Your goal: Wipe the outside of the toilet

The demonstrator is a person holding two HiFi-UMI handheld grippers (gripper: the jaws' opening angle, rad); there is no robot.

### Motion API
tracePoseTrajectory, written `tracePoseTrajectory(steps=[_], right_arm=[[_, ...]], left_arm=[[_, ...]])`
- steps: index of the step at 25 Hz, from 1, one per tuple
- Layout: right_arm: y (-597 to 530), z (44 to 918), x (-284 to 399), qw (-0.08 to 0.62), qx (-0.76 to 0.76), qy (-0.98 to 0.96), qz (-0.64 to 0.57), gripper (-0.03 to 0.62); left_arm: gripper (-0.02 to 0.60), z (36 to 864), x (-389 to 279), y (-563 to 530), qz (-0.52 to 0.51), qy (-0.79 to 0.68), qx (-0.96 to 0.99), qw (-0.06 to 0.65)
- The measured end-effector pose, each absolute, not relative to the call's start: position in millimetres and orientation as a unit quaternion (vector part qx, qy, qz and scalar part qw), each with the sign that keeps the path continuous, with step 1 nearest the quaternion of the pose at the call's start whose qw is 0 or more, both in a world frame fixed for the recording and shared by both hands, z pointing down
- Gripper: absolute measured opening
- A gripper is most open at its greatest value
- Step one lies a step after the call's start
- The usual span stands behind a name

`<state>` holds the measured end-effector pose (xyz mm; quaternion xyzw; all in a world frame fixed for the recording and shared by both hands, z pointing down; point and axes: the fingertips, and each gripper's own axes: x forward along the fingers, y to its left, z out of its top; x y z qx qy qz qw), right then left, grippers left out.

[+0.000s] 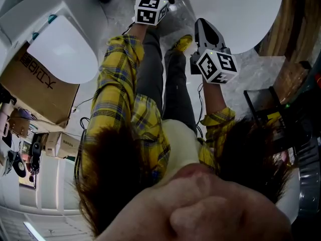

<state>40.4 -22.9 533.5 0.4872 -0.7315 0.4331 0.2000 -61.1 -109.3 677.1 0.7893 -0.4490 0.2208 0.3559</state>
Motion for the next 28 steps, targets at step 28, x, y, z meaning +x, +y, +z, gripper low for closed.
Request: tracePoseTrajectory(steps=[28], right_arm=[[53, 536, 89, 0.191, 0.499, -0.725, 0.433, 0.026]], left_arm=[[0.084, 702, 9, 21, 0.248, -0.403, 0.786, 0.397]])
